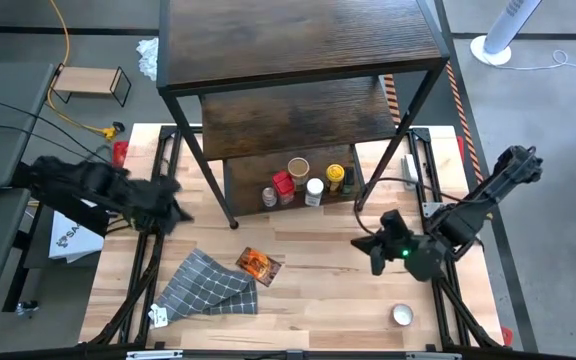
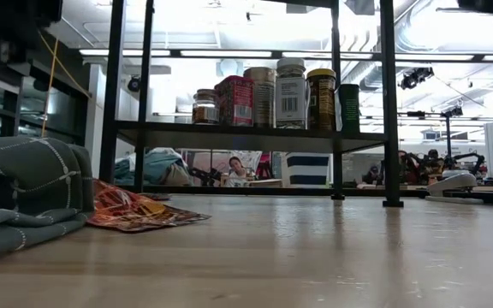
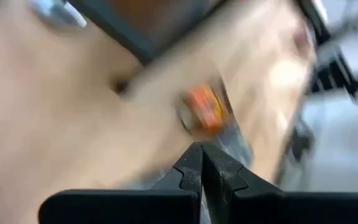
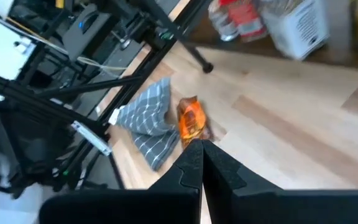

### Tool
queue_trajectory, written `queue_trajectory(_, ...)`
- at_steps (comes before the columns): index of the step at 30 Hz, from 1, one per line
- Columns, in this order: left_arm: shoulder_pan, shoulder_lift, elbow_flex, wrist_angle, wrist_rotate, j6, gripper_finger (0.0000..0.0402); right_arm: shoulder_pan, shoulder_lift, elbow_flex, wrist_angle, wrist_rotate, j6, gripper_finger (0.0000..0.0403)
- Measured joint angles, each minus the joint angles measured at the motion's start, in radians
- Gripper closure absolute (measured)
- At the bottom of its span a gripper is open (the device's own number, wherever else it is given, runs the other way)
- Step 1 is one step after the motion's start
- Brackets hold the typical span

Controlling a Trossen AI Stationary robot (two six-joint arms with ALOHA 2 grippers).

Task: Shelf spices
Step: Put the orange seasoning pack on the shelf

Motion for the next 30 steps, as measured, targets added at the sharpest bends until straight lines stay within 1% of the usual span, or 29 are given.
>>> queue_trajectory(1, -0.020, 0.014, -0.031, 0.042, 0.051, -0.014, 0.0401, -0.007, 0.000, -0.018, 0.032, -0.012, -0.005, 0.0403)
queue_trajectory(2, -0.048, 0.031, -0.058, 0.097, 0.080, -0.027, 0.0401, -0.012, 0.000, -0.030, 0.053, -0.013, -0.009, 0.0403)
queue_trajectory(3, -0.081, 0.055, -0.082, 0.163, 0.092, -0.038, 0.0402, -0.013, 0.001, -0.036, 0.064, -0.014, -0.015, 0.0403)
queue_trajectory(5, -0.158, 0.114, -0.121, 0.320, 0.082, -0.058, 0.0402, -0.014, 0.001, -0.038, 0.076, -0.012, -0.023, 0.0403)
queue_trajectory(7, -0.241, 0.197, -0.141, 0.465, 0.049, -0.079, 0.0401, -0.014, 0.000, -0.038, 0.073, -0.012, -0.026, 0.0403)
queue_trajectory(8, -0.281, 0.242, -0.144, 0.496, 0.027, -0.097, 0.0401, -0.014, 0.000, -0.038, 0.073, -0.012, -0.026, 0.0403)
queue_trajectory(12, -0.411, 0.425, -0.148, 0.561, -0.070, -0.211, 0.0401, -0.013, 0.000, -0.038, 0.067, -0.012, -0.026, 0.0403)
queue_trajectory(15, -0.463, 0.537, -0.147, 0.631, -0.167, -0.280, 0.0400, -0.018, 0.000, -0.039, 0.067, -0.009, -0.026, 0.0403)
queue_trajectory(18, -0.463, 0.622, -0.147, 0.682, -0.237, -0.281, 0.0391, -0.030, 0.000, -0.039, 0.067, -0.016, -0.026, 0.0403)
queue_trajectory(21, -0.429, 0.691, -0.147, 0.710, -0.241, -0.269, 0.0366, -0.051, 0.000, -0.039, 0.066, -0.052, -0.027, 0.0403)
queue_trajectory(24, -0.385, 0.736, -0.147, 0.770, -0.241, -0.269, 0.0325, -0.073, 0.000, -0.039, 0.056, -0.099, -0.027, 0.0403)
queue_trajectory(28, -0.320, 0.762, -0.146, 0.846, -0.235, -0.267, 0.0255, -0.088, 0.004, -0.039, 0.043, -0.143, -0.044, 0.0403)
queue_trajectory(30, -0.284, 0.765, -0.146, 0.847, -0.191, -0.256, 0.0219, -0.089, 0.004, -0.039, 0.043, -0.142, -0.057, 0.0403)
